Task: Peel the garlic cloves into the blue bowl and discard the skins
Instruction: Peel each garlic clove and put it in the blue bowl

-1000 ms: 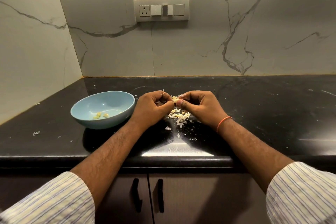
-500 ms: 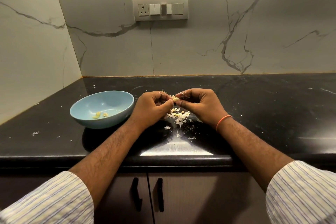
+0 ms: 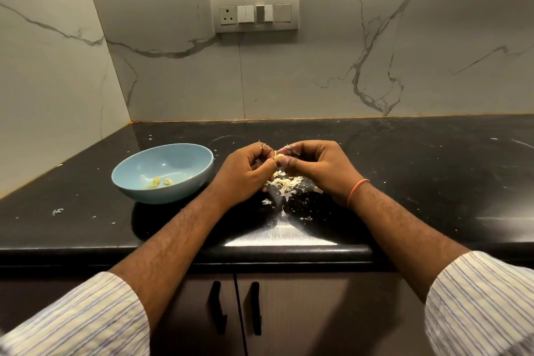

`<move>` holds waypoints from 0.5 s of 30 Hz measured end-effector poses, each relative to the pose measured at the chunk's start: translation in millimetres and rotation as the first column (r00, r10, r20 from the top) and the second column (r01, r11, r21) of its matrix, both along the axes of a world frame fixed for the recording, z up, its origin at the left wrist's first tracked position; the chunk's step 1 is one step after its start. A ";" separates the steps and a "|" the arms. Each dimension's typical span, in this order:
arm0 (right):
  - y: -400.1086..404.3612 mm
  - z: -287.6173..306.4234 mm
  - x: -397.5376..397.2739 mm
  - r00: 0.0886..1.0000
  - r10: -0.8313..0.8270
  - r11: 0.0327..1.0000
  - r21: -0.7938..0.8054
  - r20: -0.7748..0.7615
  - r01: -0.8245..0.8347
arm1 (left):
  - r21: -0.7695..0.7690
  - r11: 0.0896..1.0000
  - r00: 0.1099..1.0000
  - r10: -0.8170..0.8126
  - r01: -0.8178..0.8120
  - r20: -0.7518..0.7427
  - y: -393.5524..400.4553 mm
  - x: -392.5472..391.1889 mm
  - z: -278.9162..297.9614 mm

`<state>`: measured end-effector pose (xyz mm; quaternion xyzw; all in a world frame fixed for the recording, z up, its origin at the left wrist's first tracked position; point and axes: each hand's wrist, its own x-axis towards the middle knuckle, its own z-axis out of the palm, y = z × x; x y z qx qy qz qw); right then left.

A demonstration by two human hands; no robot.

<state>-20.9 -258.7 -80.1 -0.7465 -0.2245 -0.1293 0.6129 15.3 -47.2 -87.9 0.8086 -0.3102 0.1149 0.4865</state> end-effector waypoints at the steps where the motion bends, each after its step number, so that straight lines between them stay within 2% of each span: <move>1: 0.4 -0.2 -0.5 1.000 0.012 1.000 -0.003 -0.005 -0.012 | -0.011 1.000 1.000 0.006 -0.006 -0.001 -0.3 -0.2 0.3; 4: 0.7 -1.0 -0.1 1.000 0.014 1.000 0.010 -0.004 -0.014 | -0.040 0.999 0.999 0.035 -0.035 0.009 -0.3 -1.6 0.8; 8: 0.0 -1.8 0.7 0.997 -0.069 0.998 0.010 0.037 0.069 | -0.106 0.993 0.998 0.050 -0.047 0.029 0.3 -6.1 1.7; 15: -0.8 -7.6 4.7 0.973 -0.183 0.975 -0.102 0.139 0.198 | -0.073 0.996 0.991 0.063 -0.055 0.115 2.6 -7.9 0.5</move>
